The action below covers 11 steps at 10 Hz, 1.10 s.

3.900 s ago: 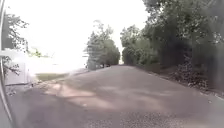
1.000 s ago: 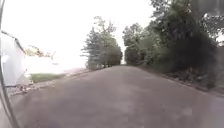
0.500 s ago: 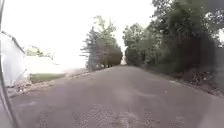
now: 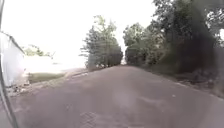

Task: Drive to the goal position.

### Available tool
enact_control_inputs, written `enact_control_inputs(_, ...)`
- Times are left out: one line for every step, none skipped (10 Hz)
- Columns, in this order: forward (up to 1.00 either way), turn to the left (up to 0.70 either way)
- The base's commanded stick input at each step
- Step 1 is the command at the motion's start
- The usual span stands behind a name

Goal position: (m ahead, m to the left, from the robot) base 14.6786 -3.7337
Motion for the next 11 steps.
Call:
enact_control_inputs(0.70,0.00)
enact_control_inputs(0.70,0.00)
enact_control_inputs(0.70,0.00)
enact_control_inputs(0.70,-0.16)
enact_control_inputs(0.70,-0.31)
enact_control_inputs(0.70,-0.31)
enact_control_inputs(0.70,-0.31)
enact_control_inputs(0.70,-0.31)
enact_control_inputs(0.70,-0.31)
enact_control_inputs(0.70,-0.28)
enact_control_inputs(0.70,-0.06)
